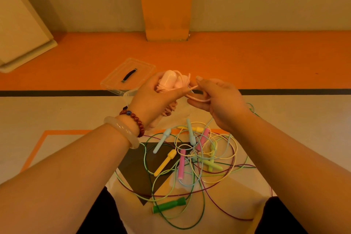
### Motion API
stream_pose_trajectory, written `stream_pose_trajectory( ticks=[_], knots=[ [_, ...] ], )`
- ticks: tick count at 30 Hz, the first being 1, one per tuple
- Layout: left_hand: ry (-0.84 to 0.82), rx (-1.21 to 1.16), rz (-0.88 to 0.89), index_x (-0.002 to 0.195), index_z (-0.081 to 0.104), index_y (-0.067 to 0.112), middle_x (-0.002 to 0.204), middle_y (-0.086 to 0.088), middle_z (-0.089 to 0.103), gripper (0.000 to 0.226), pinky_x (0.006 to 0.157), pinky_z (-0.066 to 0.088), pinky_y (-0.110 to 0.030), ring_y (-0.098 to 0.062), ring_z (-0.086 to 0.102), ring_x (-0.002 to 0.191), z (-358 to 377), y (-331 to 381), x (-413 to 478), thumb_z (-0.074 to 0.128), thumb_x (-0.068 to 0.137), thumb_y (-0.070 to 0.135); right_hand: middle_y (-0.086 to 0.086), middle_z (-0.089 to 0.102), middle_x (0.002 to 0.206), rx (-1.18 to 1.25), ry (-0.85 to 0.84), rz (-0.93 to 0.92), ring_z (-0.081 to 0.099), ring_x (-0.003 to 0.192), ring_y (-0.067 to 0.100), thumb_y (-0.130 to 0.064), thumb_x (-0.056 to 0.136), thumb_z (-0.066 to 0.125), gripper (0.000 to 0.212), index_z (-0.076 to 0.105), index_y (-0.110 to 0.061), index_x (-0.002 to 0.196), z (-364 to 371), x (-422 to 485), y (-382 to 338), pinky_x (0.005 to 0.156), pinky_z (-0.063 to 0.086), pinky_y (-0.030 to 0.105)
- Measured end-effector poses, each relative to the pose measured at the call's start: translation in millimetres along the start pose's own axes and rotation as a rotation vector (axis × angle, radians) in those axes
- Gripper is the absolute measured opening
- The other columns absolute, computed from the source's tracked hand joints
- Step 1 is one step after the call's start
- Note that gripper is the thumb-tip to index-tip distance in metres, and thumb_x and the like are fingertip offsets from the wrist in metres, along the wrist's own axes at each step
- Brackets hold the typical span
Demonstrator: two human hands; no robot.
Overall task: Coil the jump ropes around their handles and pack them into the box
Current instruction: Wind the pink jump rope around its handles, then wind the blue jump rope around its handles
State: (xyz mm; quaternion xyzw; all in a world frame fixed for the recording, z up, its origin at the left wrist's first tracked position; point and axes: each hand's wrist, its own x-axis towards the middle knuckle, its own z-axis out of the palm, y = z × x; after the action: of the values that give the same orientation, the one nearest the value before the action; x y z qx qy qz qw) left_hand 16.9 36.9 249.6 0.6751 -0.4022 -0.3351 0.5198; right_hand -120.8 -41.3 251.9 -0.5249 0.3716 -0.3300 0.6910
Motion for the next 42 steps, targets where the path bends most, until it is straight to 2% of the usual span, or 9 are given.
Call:
stream_pose_trajectory(
  ticks=[4, 9, 16, 20, 23, 29, 33, 37, 42],
  knots=[
    [0.022, 0.051, -0.054, 0.097, 0.063, 0.017, 0.074, -0.006, 0.068, 0.029, 0.061, 0.058, -0.037, -0.018, 0.064, 0.063, -4, -2, 1, 0.07, 0.082, 0.041, 0.027, 0.063, 0.115, 0.058, -0.072, 0.043, 0.068, 0.097, 0.036, -0.01, 0.094, 0.056, 0.053, 0.064, -0.02, 0.043, 1, -3, -3, 0.085, 0.055, 0.044],
    [0.023, 0.06, -0.05, 0.081, 0.059, 0.016, 0.047, 0.008, 0.059, 0.014, 0.044, 0.05, -0.021, -0.005, 0.055, 0.041, -3, -3, 4, 0.062, 0.089, 0.027, 0.023, 0.064, 0.119, 0.206, -0.187, 0.105, 0.065, 0.103, 0.041, -0.002, 0.097, 0.042, 0.062, 0.062, -0.018, 0.04, -9, -1, -2, 0.09, 0.054, 0.048],
    [0.024, 0.069, -0.056, 0.08, 0.059, 0.014, 0.064, -0.003, 0.059, 0.013, 0.046, 0.05, -0.023, -0.011, 0.055, 0.048, -1, -7, 7, 0.059, 0.091, 0.02, 0.018, 0.066, 0.119, 0.255, -0.233, 0.173, 0.066, 0.104, 0.036, -0.005, 0.097, 0.038, 0.061, 0.055, -0.016, 0.04, -19, 2, 2, 0.088, 0.056, 0.043],
    [0.03, 0.054, -0.075, 0.089, 0.063, 0.014, 0.066, 0.002, 0.061, 0.014, 0.055, 0.052, -0.023, -0.009, 0.058, 0.057, 6, -18, 7, 0.065, 0.089, 0.028, 0.013, 0.066, 0.116, 0.037, -0.039, 0.136, 0.07, 0.097, 0.029, -0.024, 0.094, 0.059, 0.014, 0.062, -0.012, 0.088, -19, 9, 12, 0.082, 0.058, 0.041],
    [0.059, -0.11, -0.134, 0.094, 0.063, 0.021, 0.072, 0.002, 0.066, 0.01, 0.068, 0.056, -0.03, -0.013, 0.063, 0.068, 13, -29, 9, 0.067, 0.088, 0.029, -0.009, 0.05, 0.129, -0.194, -0.004, 0.066, 0.057, 0.112, 0.023, -0.036, 0.085, 0.069, 0.052, 0.043, -0.036, 0.13, -13, 5, 27, 0.086, 0.055, 0.043],
    [-0.022, -0.457, -0.373, 0.108, 0.066, 0.021, 0.104, -0.008, 0.072, 0.039, 0.087, 0.052, -0.037, -0.019, 0.067, 0.093, 38, -40, 15, 0.039, 0.1, 0.046, -0.013, 0.063, 0.118, -0.361, -0.11, -0.04, 0.062, 0.108, 0.01, -0.036, 0.072, 0.08, 0.062, 0.043, -0.059, 0.116, 4, 3, 71, 0.093, 0.053, 0.043],
    [-0.095, -0.107, -0.445, 0.128, 0.054, 0.028, 0.136, -0.006, 0.056, 0.045, 0.103, 0.039, -0.042, -0.021, 0.051, 0.121, 49, -56, 22, 0.03, 0.099, 0.054, -0.013, 0.062, 0.107, -0.426, -0.031, -0.017, 0.06, 0.092, 0.001, -0.028, 0.08, 0.077, 0.058, 0.046, -0.036, 0.129, -12, 12, 78, 0.07, 0.047, 0.013],
    [-0.291, 0.544, -0.411, 0.153, 0.014, 0.016, 0.156, -0.014, 0.025, 0.057, 0.095, 0.039, -0.029, -0.03, 0.045, 0.129, 51, -75, 31, 0.033, 0.104, 0.035, 0.002, 0.061, 0.119, -0.613, 0.013, 0.211, 0.059, 0.094, 0.015, -0.028, 0.081, 0.075, 0.063, 0.044, -0.024, 0.135, -49, 27, 119, 0.078, 0.05, 0.029],
    [-0.436, 0.808, -0.326, 0.143, 0.039, 0.013, 0.139, -0.012, 0.05, 0.045, 0.095, 0.047, -0.036, -0.03, 0.056, 0.114, 73, -105, 35, 0.037, 0.102, 0.035, 0.014, 0.051, 0.138, -0.784, 0.097, 0.419, 0.052, 0.121, 0.033, -0.024, 0.083, 0.072, 0.076, 0.031, -0.013, 0.147, -111, 44, 169, 0.088, 0.04, 0.031]
  ],
)
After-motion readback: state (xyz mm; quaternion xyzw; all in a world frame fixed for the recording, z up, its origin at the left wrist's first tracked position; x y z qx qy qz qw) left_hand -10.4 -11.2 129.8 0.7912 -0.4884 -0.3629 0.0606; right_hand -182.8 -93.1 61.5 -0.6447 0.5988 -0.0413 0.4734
